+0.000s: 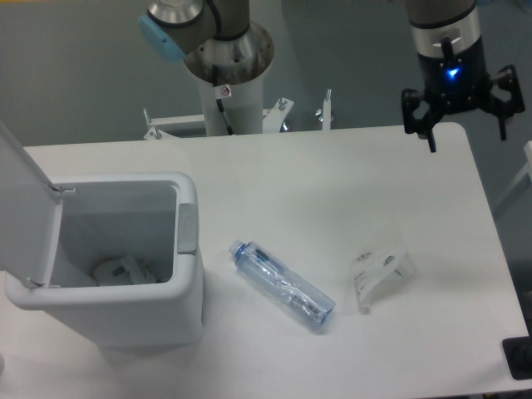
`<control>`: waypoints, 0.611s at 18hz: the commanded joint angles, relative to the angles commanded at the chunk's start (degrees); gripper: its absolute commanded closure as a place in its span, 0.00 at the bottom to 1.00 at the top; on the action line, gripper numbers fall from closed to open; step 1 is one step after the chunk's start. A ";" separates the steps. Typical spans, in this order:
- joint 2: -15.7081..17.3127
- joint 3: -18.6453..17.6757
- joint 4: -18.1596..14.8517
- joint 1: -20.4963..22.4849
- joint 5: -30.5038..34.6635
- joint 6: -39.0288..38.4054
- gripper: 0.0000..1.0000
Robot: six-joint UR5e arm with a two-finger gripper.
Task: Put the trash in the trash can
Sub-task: 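Move the open gripper down over the white crumpled piece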
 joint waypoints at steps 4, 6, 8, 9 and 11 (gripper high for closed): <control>-0.17 -0.44 0.09 -0.44 -1.05 -0.35 0.00; -0.52 -1.23 0.26 -0.53 -1.32 -0.62 0.00; -1.05 -2.72 0.70 -0.53 -1.67 -0.62 0.00; -1.32 -3.25 0.70 -0.44 -1.67 -0.62 0.00; -1.84 -4.65 1.05 -0.35 -1.67 -0.79 0.00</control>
